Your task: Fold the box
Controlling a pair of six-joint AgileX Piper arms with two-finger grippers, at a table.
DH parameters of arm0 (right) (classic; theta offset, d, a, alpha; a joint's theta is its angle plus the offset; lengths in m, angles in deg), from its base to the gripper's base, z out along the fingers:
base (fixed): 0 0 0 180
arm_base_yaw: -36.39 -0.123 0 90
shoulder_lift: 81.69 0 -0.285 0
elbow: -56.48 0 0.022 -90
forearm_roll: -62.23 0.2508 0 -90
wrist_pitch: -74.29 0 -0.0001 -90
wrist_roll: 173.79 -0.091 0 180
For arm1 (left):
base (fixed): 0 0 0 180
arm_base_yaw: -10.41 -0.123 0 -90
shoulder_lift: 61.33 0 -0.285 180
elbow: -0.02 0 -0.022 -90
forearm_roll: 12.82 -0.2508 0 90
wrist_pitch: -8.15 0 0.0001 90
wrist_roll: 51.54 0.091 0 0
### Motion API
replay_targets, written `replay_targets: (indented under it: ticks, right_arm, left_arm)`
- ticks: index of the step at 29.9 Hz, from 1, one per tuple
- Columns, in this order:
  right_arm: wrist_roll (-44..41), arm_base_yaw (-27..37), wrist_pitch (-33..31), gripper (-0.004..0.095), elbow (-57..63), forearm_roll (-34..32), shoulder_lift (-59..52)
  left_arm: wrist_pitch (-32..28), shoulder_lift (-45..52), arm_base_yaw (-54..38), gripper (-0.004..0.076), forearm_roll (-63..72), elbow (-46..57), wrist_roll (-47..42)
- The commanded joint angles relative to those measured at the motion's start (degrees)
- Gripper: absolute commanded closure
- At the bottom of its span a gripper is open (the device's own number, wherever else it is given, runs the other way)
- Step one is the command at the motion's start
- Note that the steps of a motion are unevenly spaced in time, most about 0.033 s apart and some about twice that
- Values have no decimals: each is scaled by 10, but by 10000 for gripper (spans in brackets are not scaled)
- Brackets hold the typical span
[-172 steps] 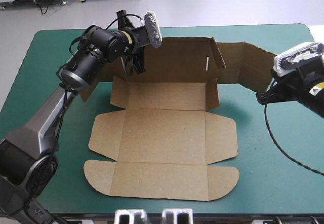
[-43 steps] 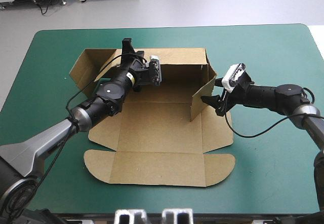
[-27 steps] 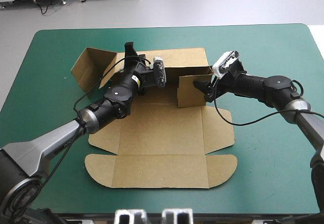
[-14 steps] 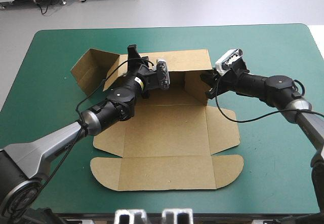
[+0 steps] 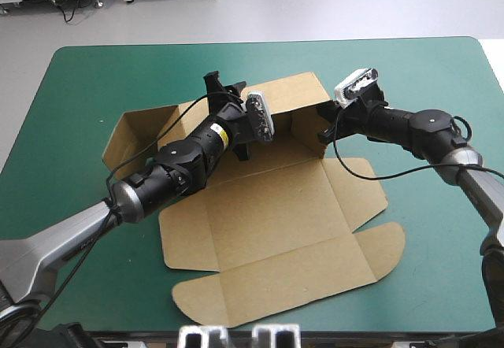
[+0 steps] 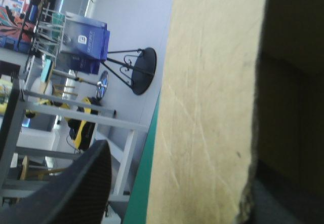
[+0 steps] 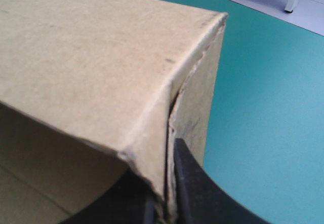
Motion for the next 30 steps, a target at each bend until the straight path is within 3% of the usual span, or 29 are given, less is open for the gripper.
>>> replay_targets:
  ticks: [1,4,7,9,12,15,20,24,30]
  right_arm:
    - [-48,0,42,931,-47,-23,-23]
    - [-105,3,76,932,-69,-78,-23]
    - [-152,12,78,932,-83,-130,-23]
    - [-172,19,70,932,-87,-158,-23]
    - [-194,34,58,932,-89,-190,-23]
    - [-215,52,32,932,-89,-224,-23]
    - [-242,77,-16,932,-98,-257,-23]
    - [-281,87,-73,932,-130,-299,-23]
    - [-405,87,-200,932,-218,-437,-23]
  left_arm:
    - [-11,48,38,277,-5,-16,1]
    - [1,64,70,278,-5,-16,3]
    - [53,74,98,321,-6,-16,3]
    - [103,79,105,438,-4,-16,1]
    - [154,85,104,734,0,-16,-34]
    - [184,90,104,710,1,-16,-45]
    - [174,119,91,710,15,-19,-77]
    - [174,149,48,710,125,-37,-58]
    - [194,177,-87,710,327,-59,42]
